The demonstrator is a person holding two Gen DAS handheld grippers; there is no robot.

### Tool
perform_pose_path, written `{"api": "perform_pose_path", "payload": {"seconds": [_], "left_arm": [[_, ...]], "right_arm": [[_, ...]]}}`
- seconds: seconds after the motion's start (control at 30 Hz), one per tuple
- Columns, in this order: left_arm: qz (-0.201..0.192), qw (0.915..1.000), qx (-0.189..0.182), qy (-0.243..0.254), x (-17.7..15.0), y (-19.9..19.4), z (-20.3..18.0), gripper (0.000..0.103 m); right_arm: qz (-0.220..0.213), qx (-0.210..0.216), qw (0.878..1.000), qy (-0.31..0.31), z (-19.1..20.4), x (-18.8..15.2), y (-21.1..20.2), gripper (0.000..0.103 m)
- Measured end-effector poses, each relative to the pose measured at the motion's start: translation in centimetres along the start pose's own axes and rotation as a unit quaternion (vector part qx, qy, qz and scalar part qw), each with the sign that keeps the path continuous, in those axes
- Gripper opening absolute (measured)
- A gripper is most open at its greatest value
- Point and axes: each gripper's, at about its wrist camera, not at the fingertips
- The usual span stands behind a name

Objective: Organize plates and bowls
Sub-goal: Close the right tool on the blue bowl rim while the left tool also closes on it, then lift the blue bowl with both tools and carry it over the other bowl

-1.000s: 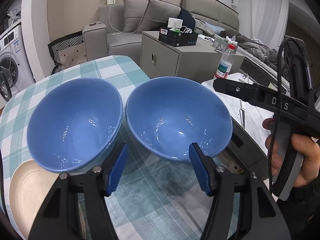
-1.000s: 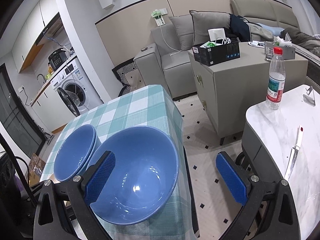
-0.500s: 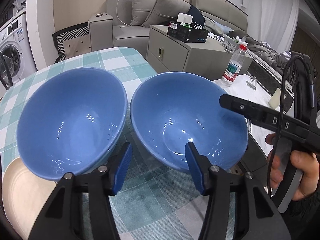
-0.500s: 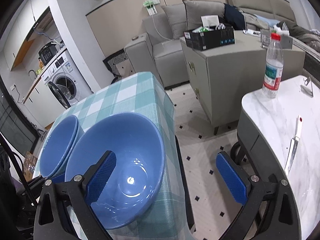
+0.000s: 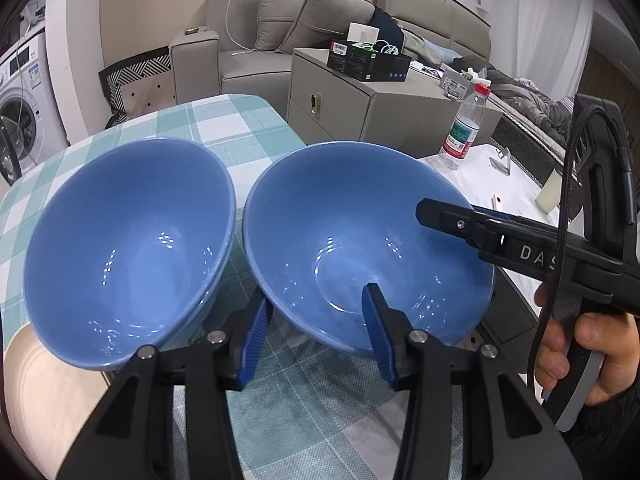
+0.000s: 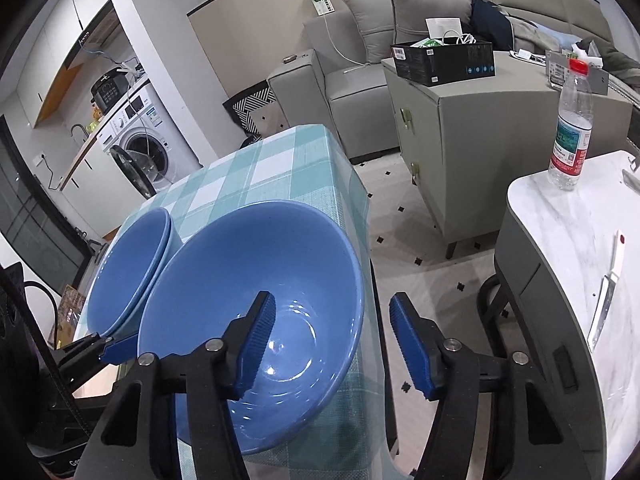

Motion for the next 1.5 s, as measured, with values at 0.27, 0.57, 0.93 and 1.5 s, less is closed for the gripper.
{"api": "perform_pose_path", "payload": {"seconds": [0.27, 0.57, 0.93, 1.5], "left_arm": [[-0.005, 0.9999, 0.010, 0.006, 0.1, -0.1, -0.2, 0.038], [0.002, 0.9998, 0.019, 0.003, 0.2, 0.3, 0.0, 0.037], [0.000, 0.9996, 0.027, 0.007, 0.4, 0.1, 0.1, 0.037], [-0.013, 0.9992, 0.026, 0.028, 0.9, -1.6, -0.9, 0.037]], "right_arm": [[0.000, -0.009, 1.000, -0.014, 0.6, -0.2, 0.0, 0.043], [-0.014, -0.014, 1.000, -0.011, 0.4, 0.0, -0.5, 0.026], [-0.025, -0.016, 0.999, -0.014, 0.8, 0.0, -1.1, 0.023], [-0.053, -0.021, 0.998, -0.010, 0.5, -0.1, -3.5, 0.023]]}}
Point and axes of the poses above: each gripper's, at about its wrist camera, not at the fingertips, and y roughly the way its jaws point, z to its left, x to its top, and after that the axes turned 14 degrees about z, right-handed
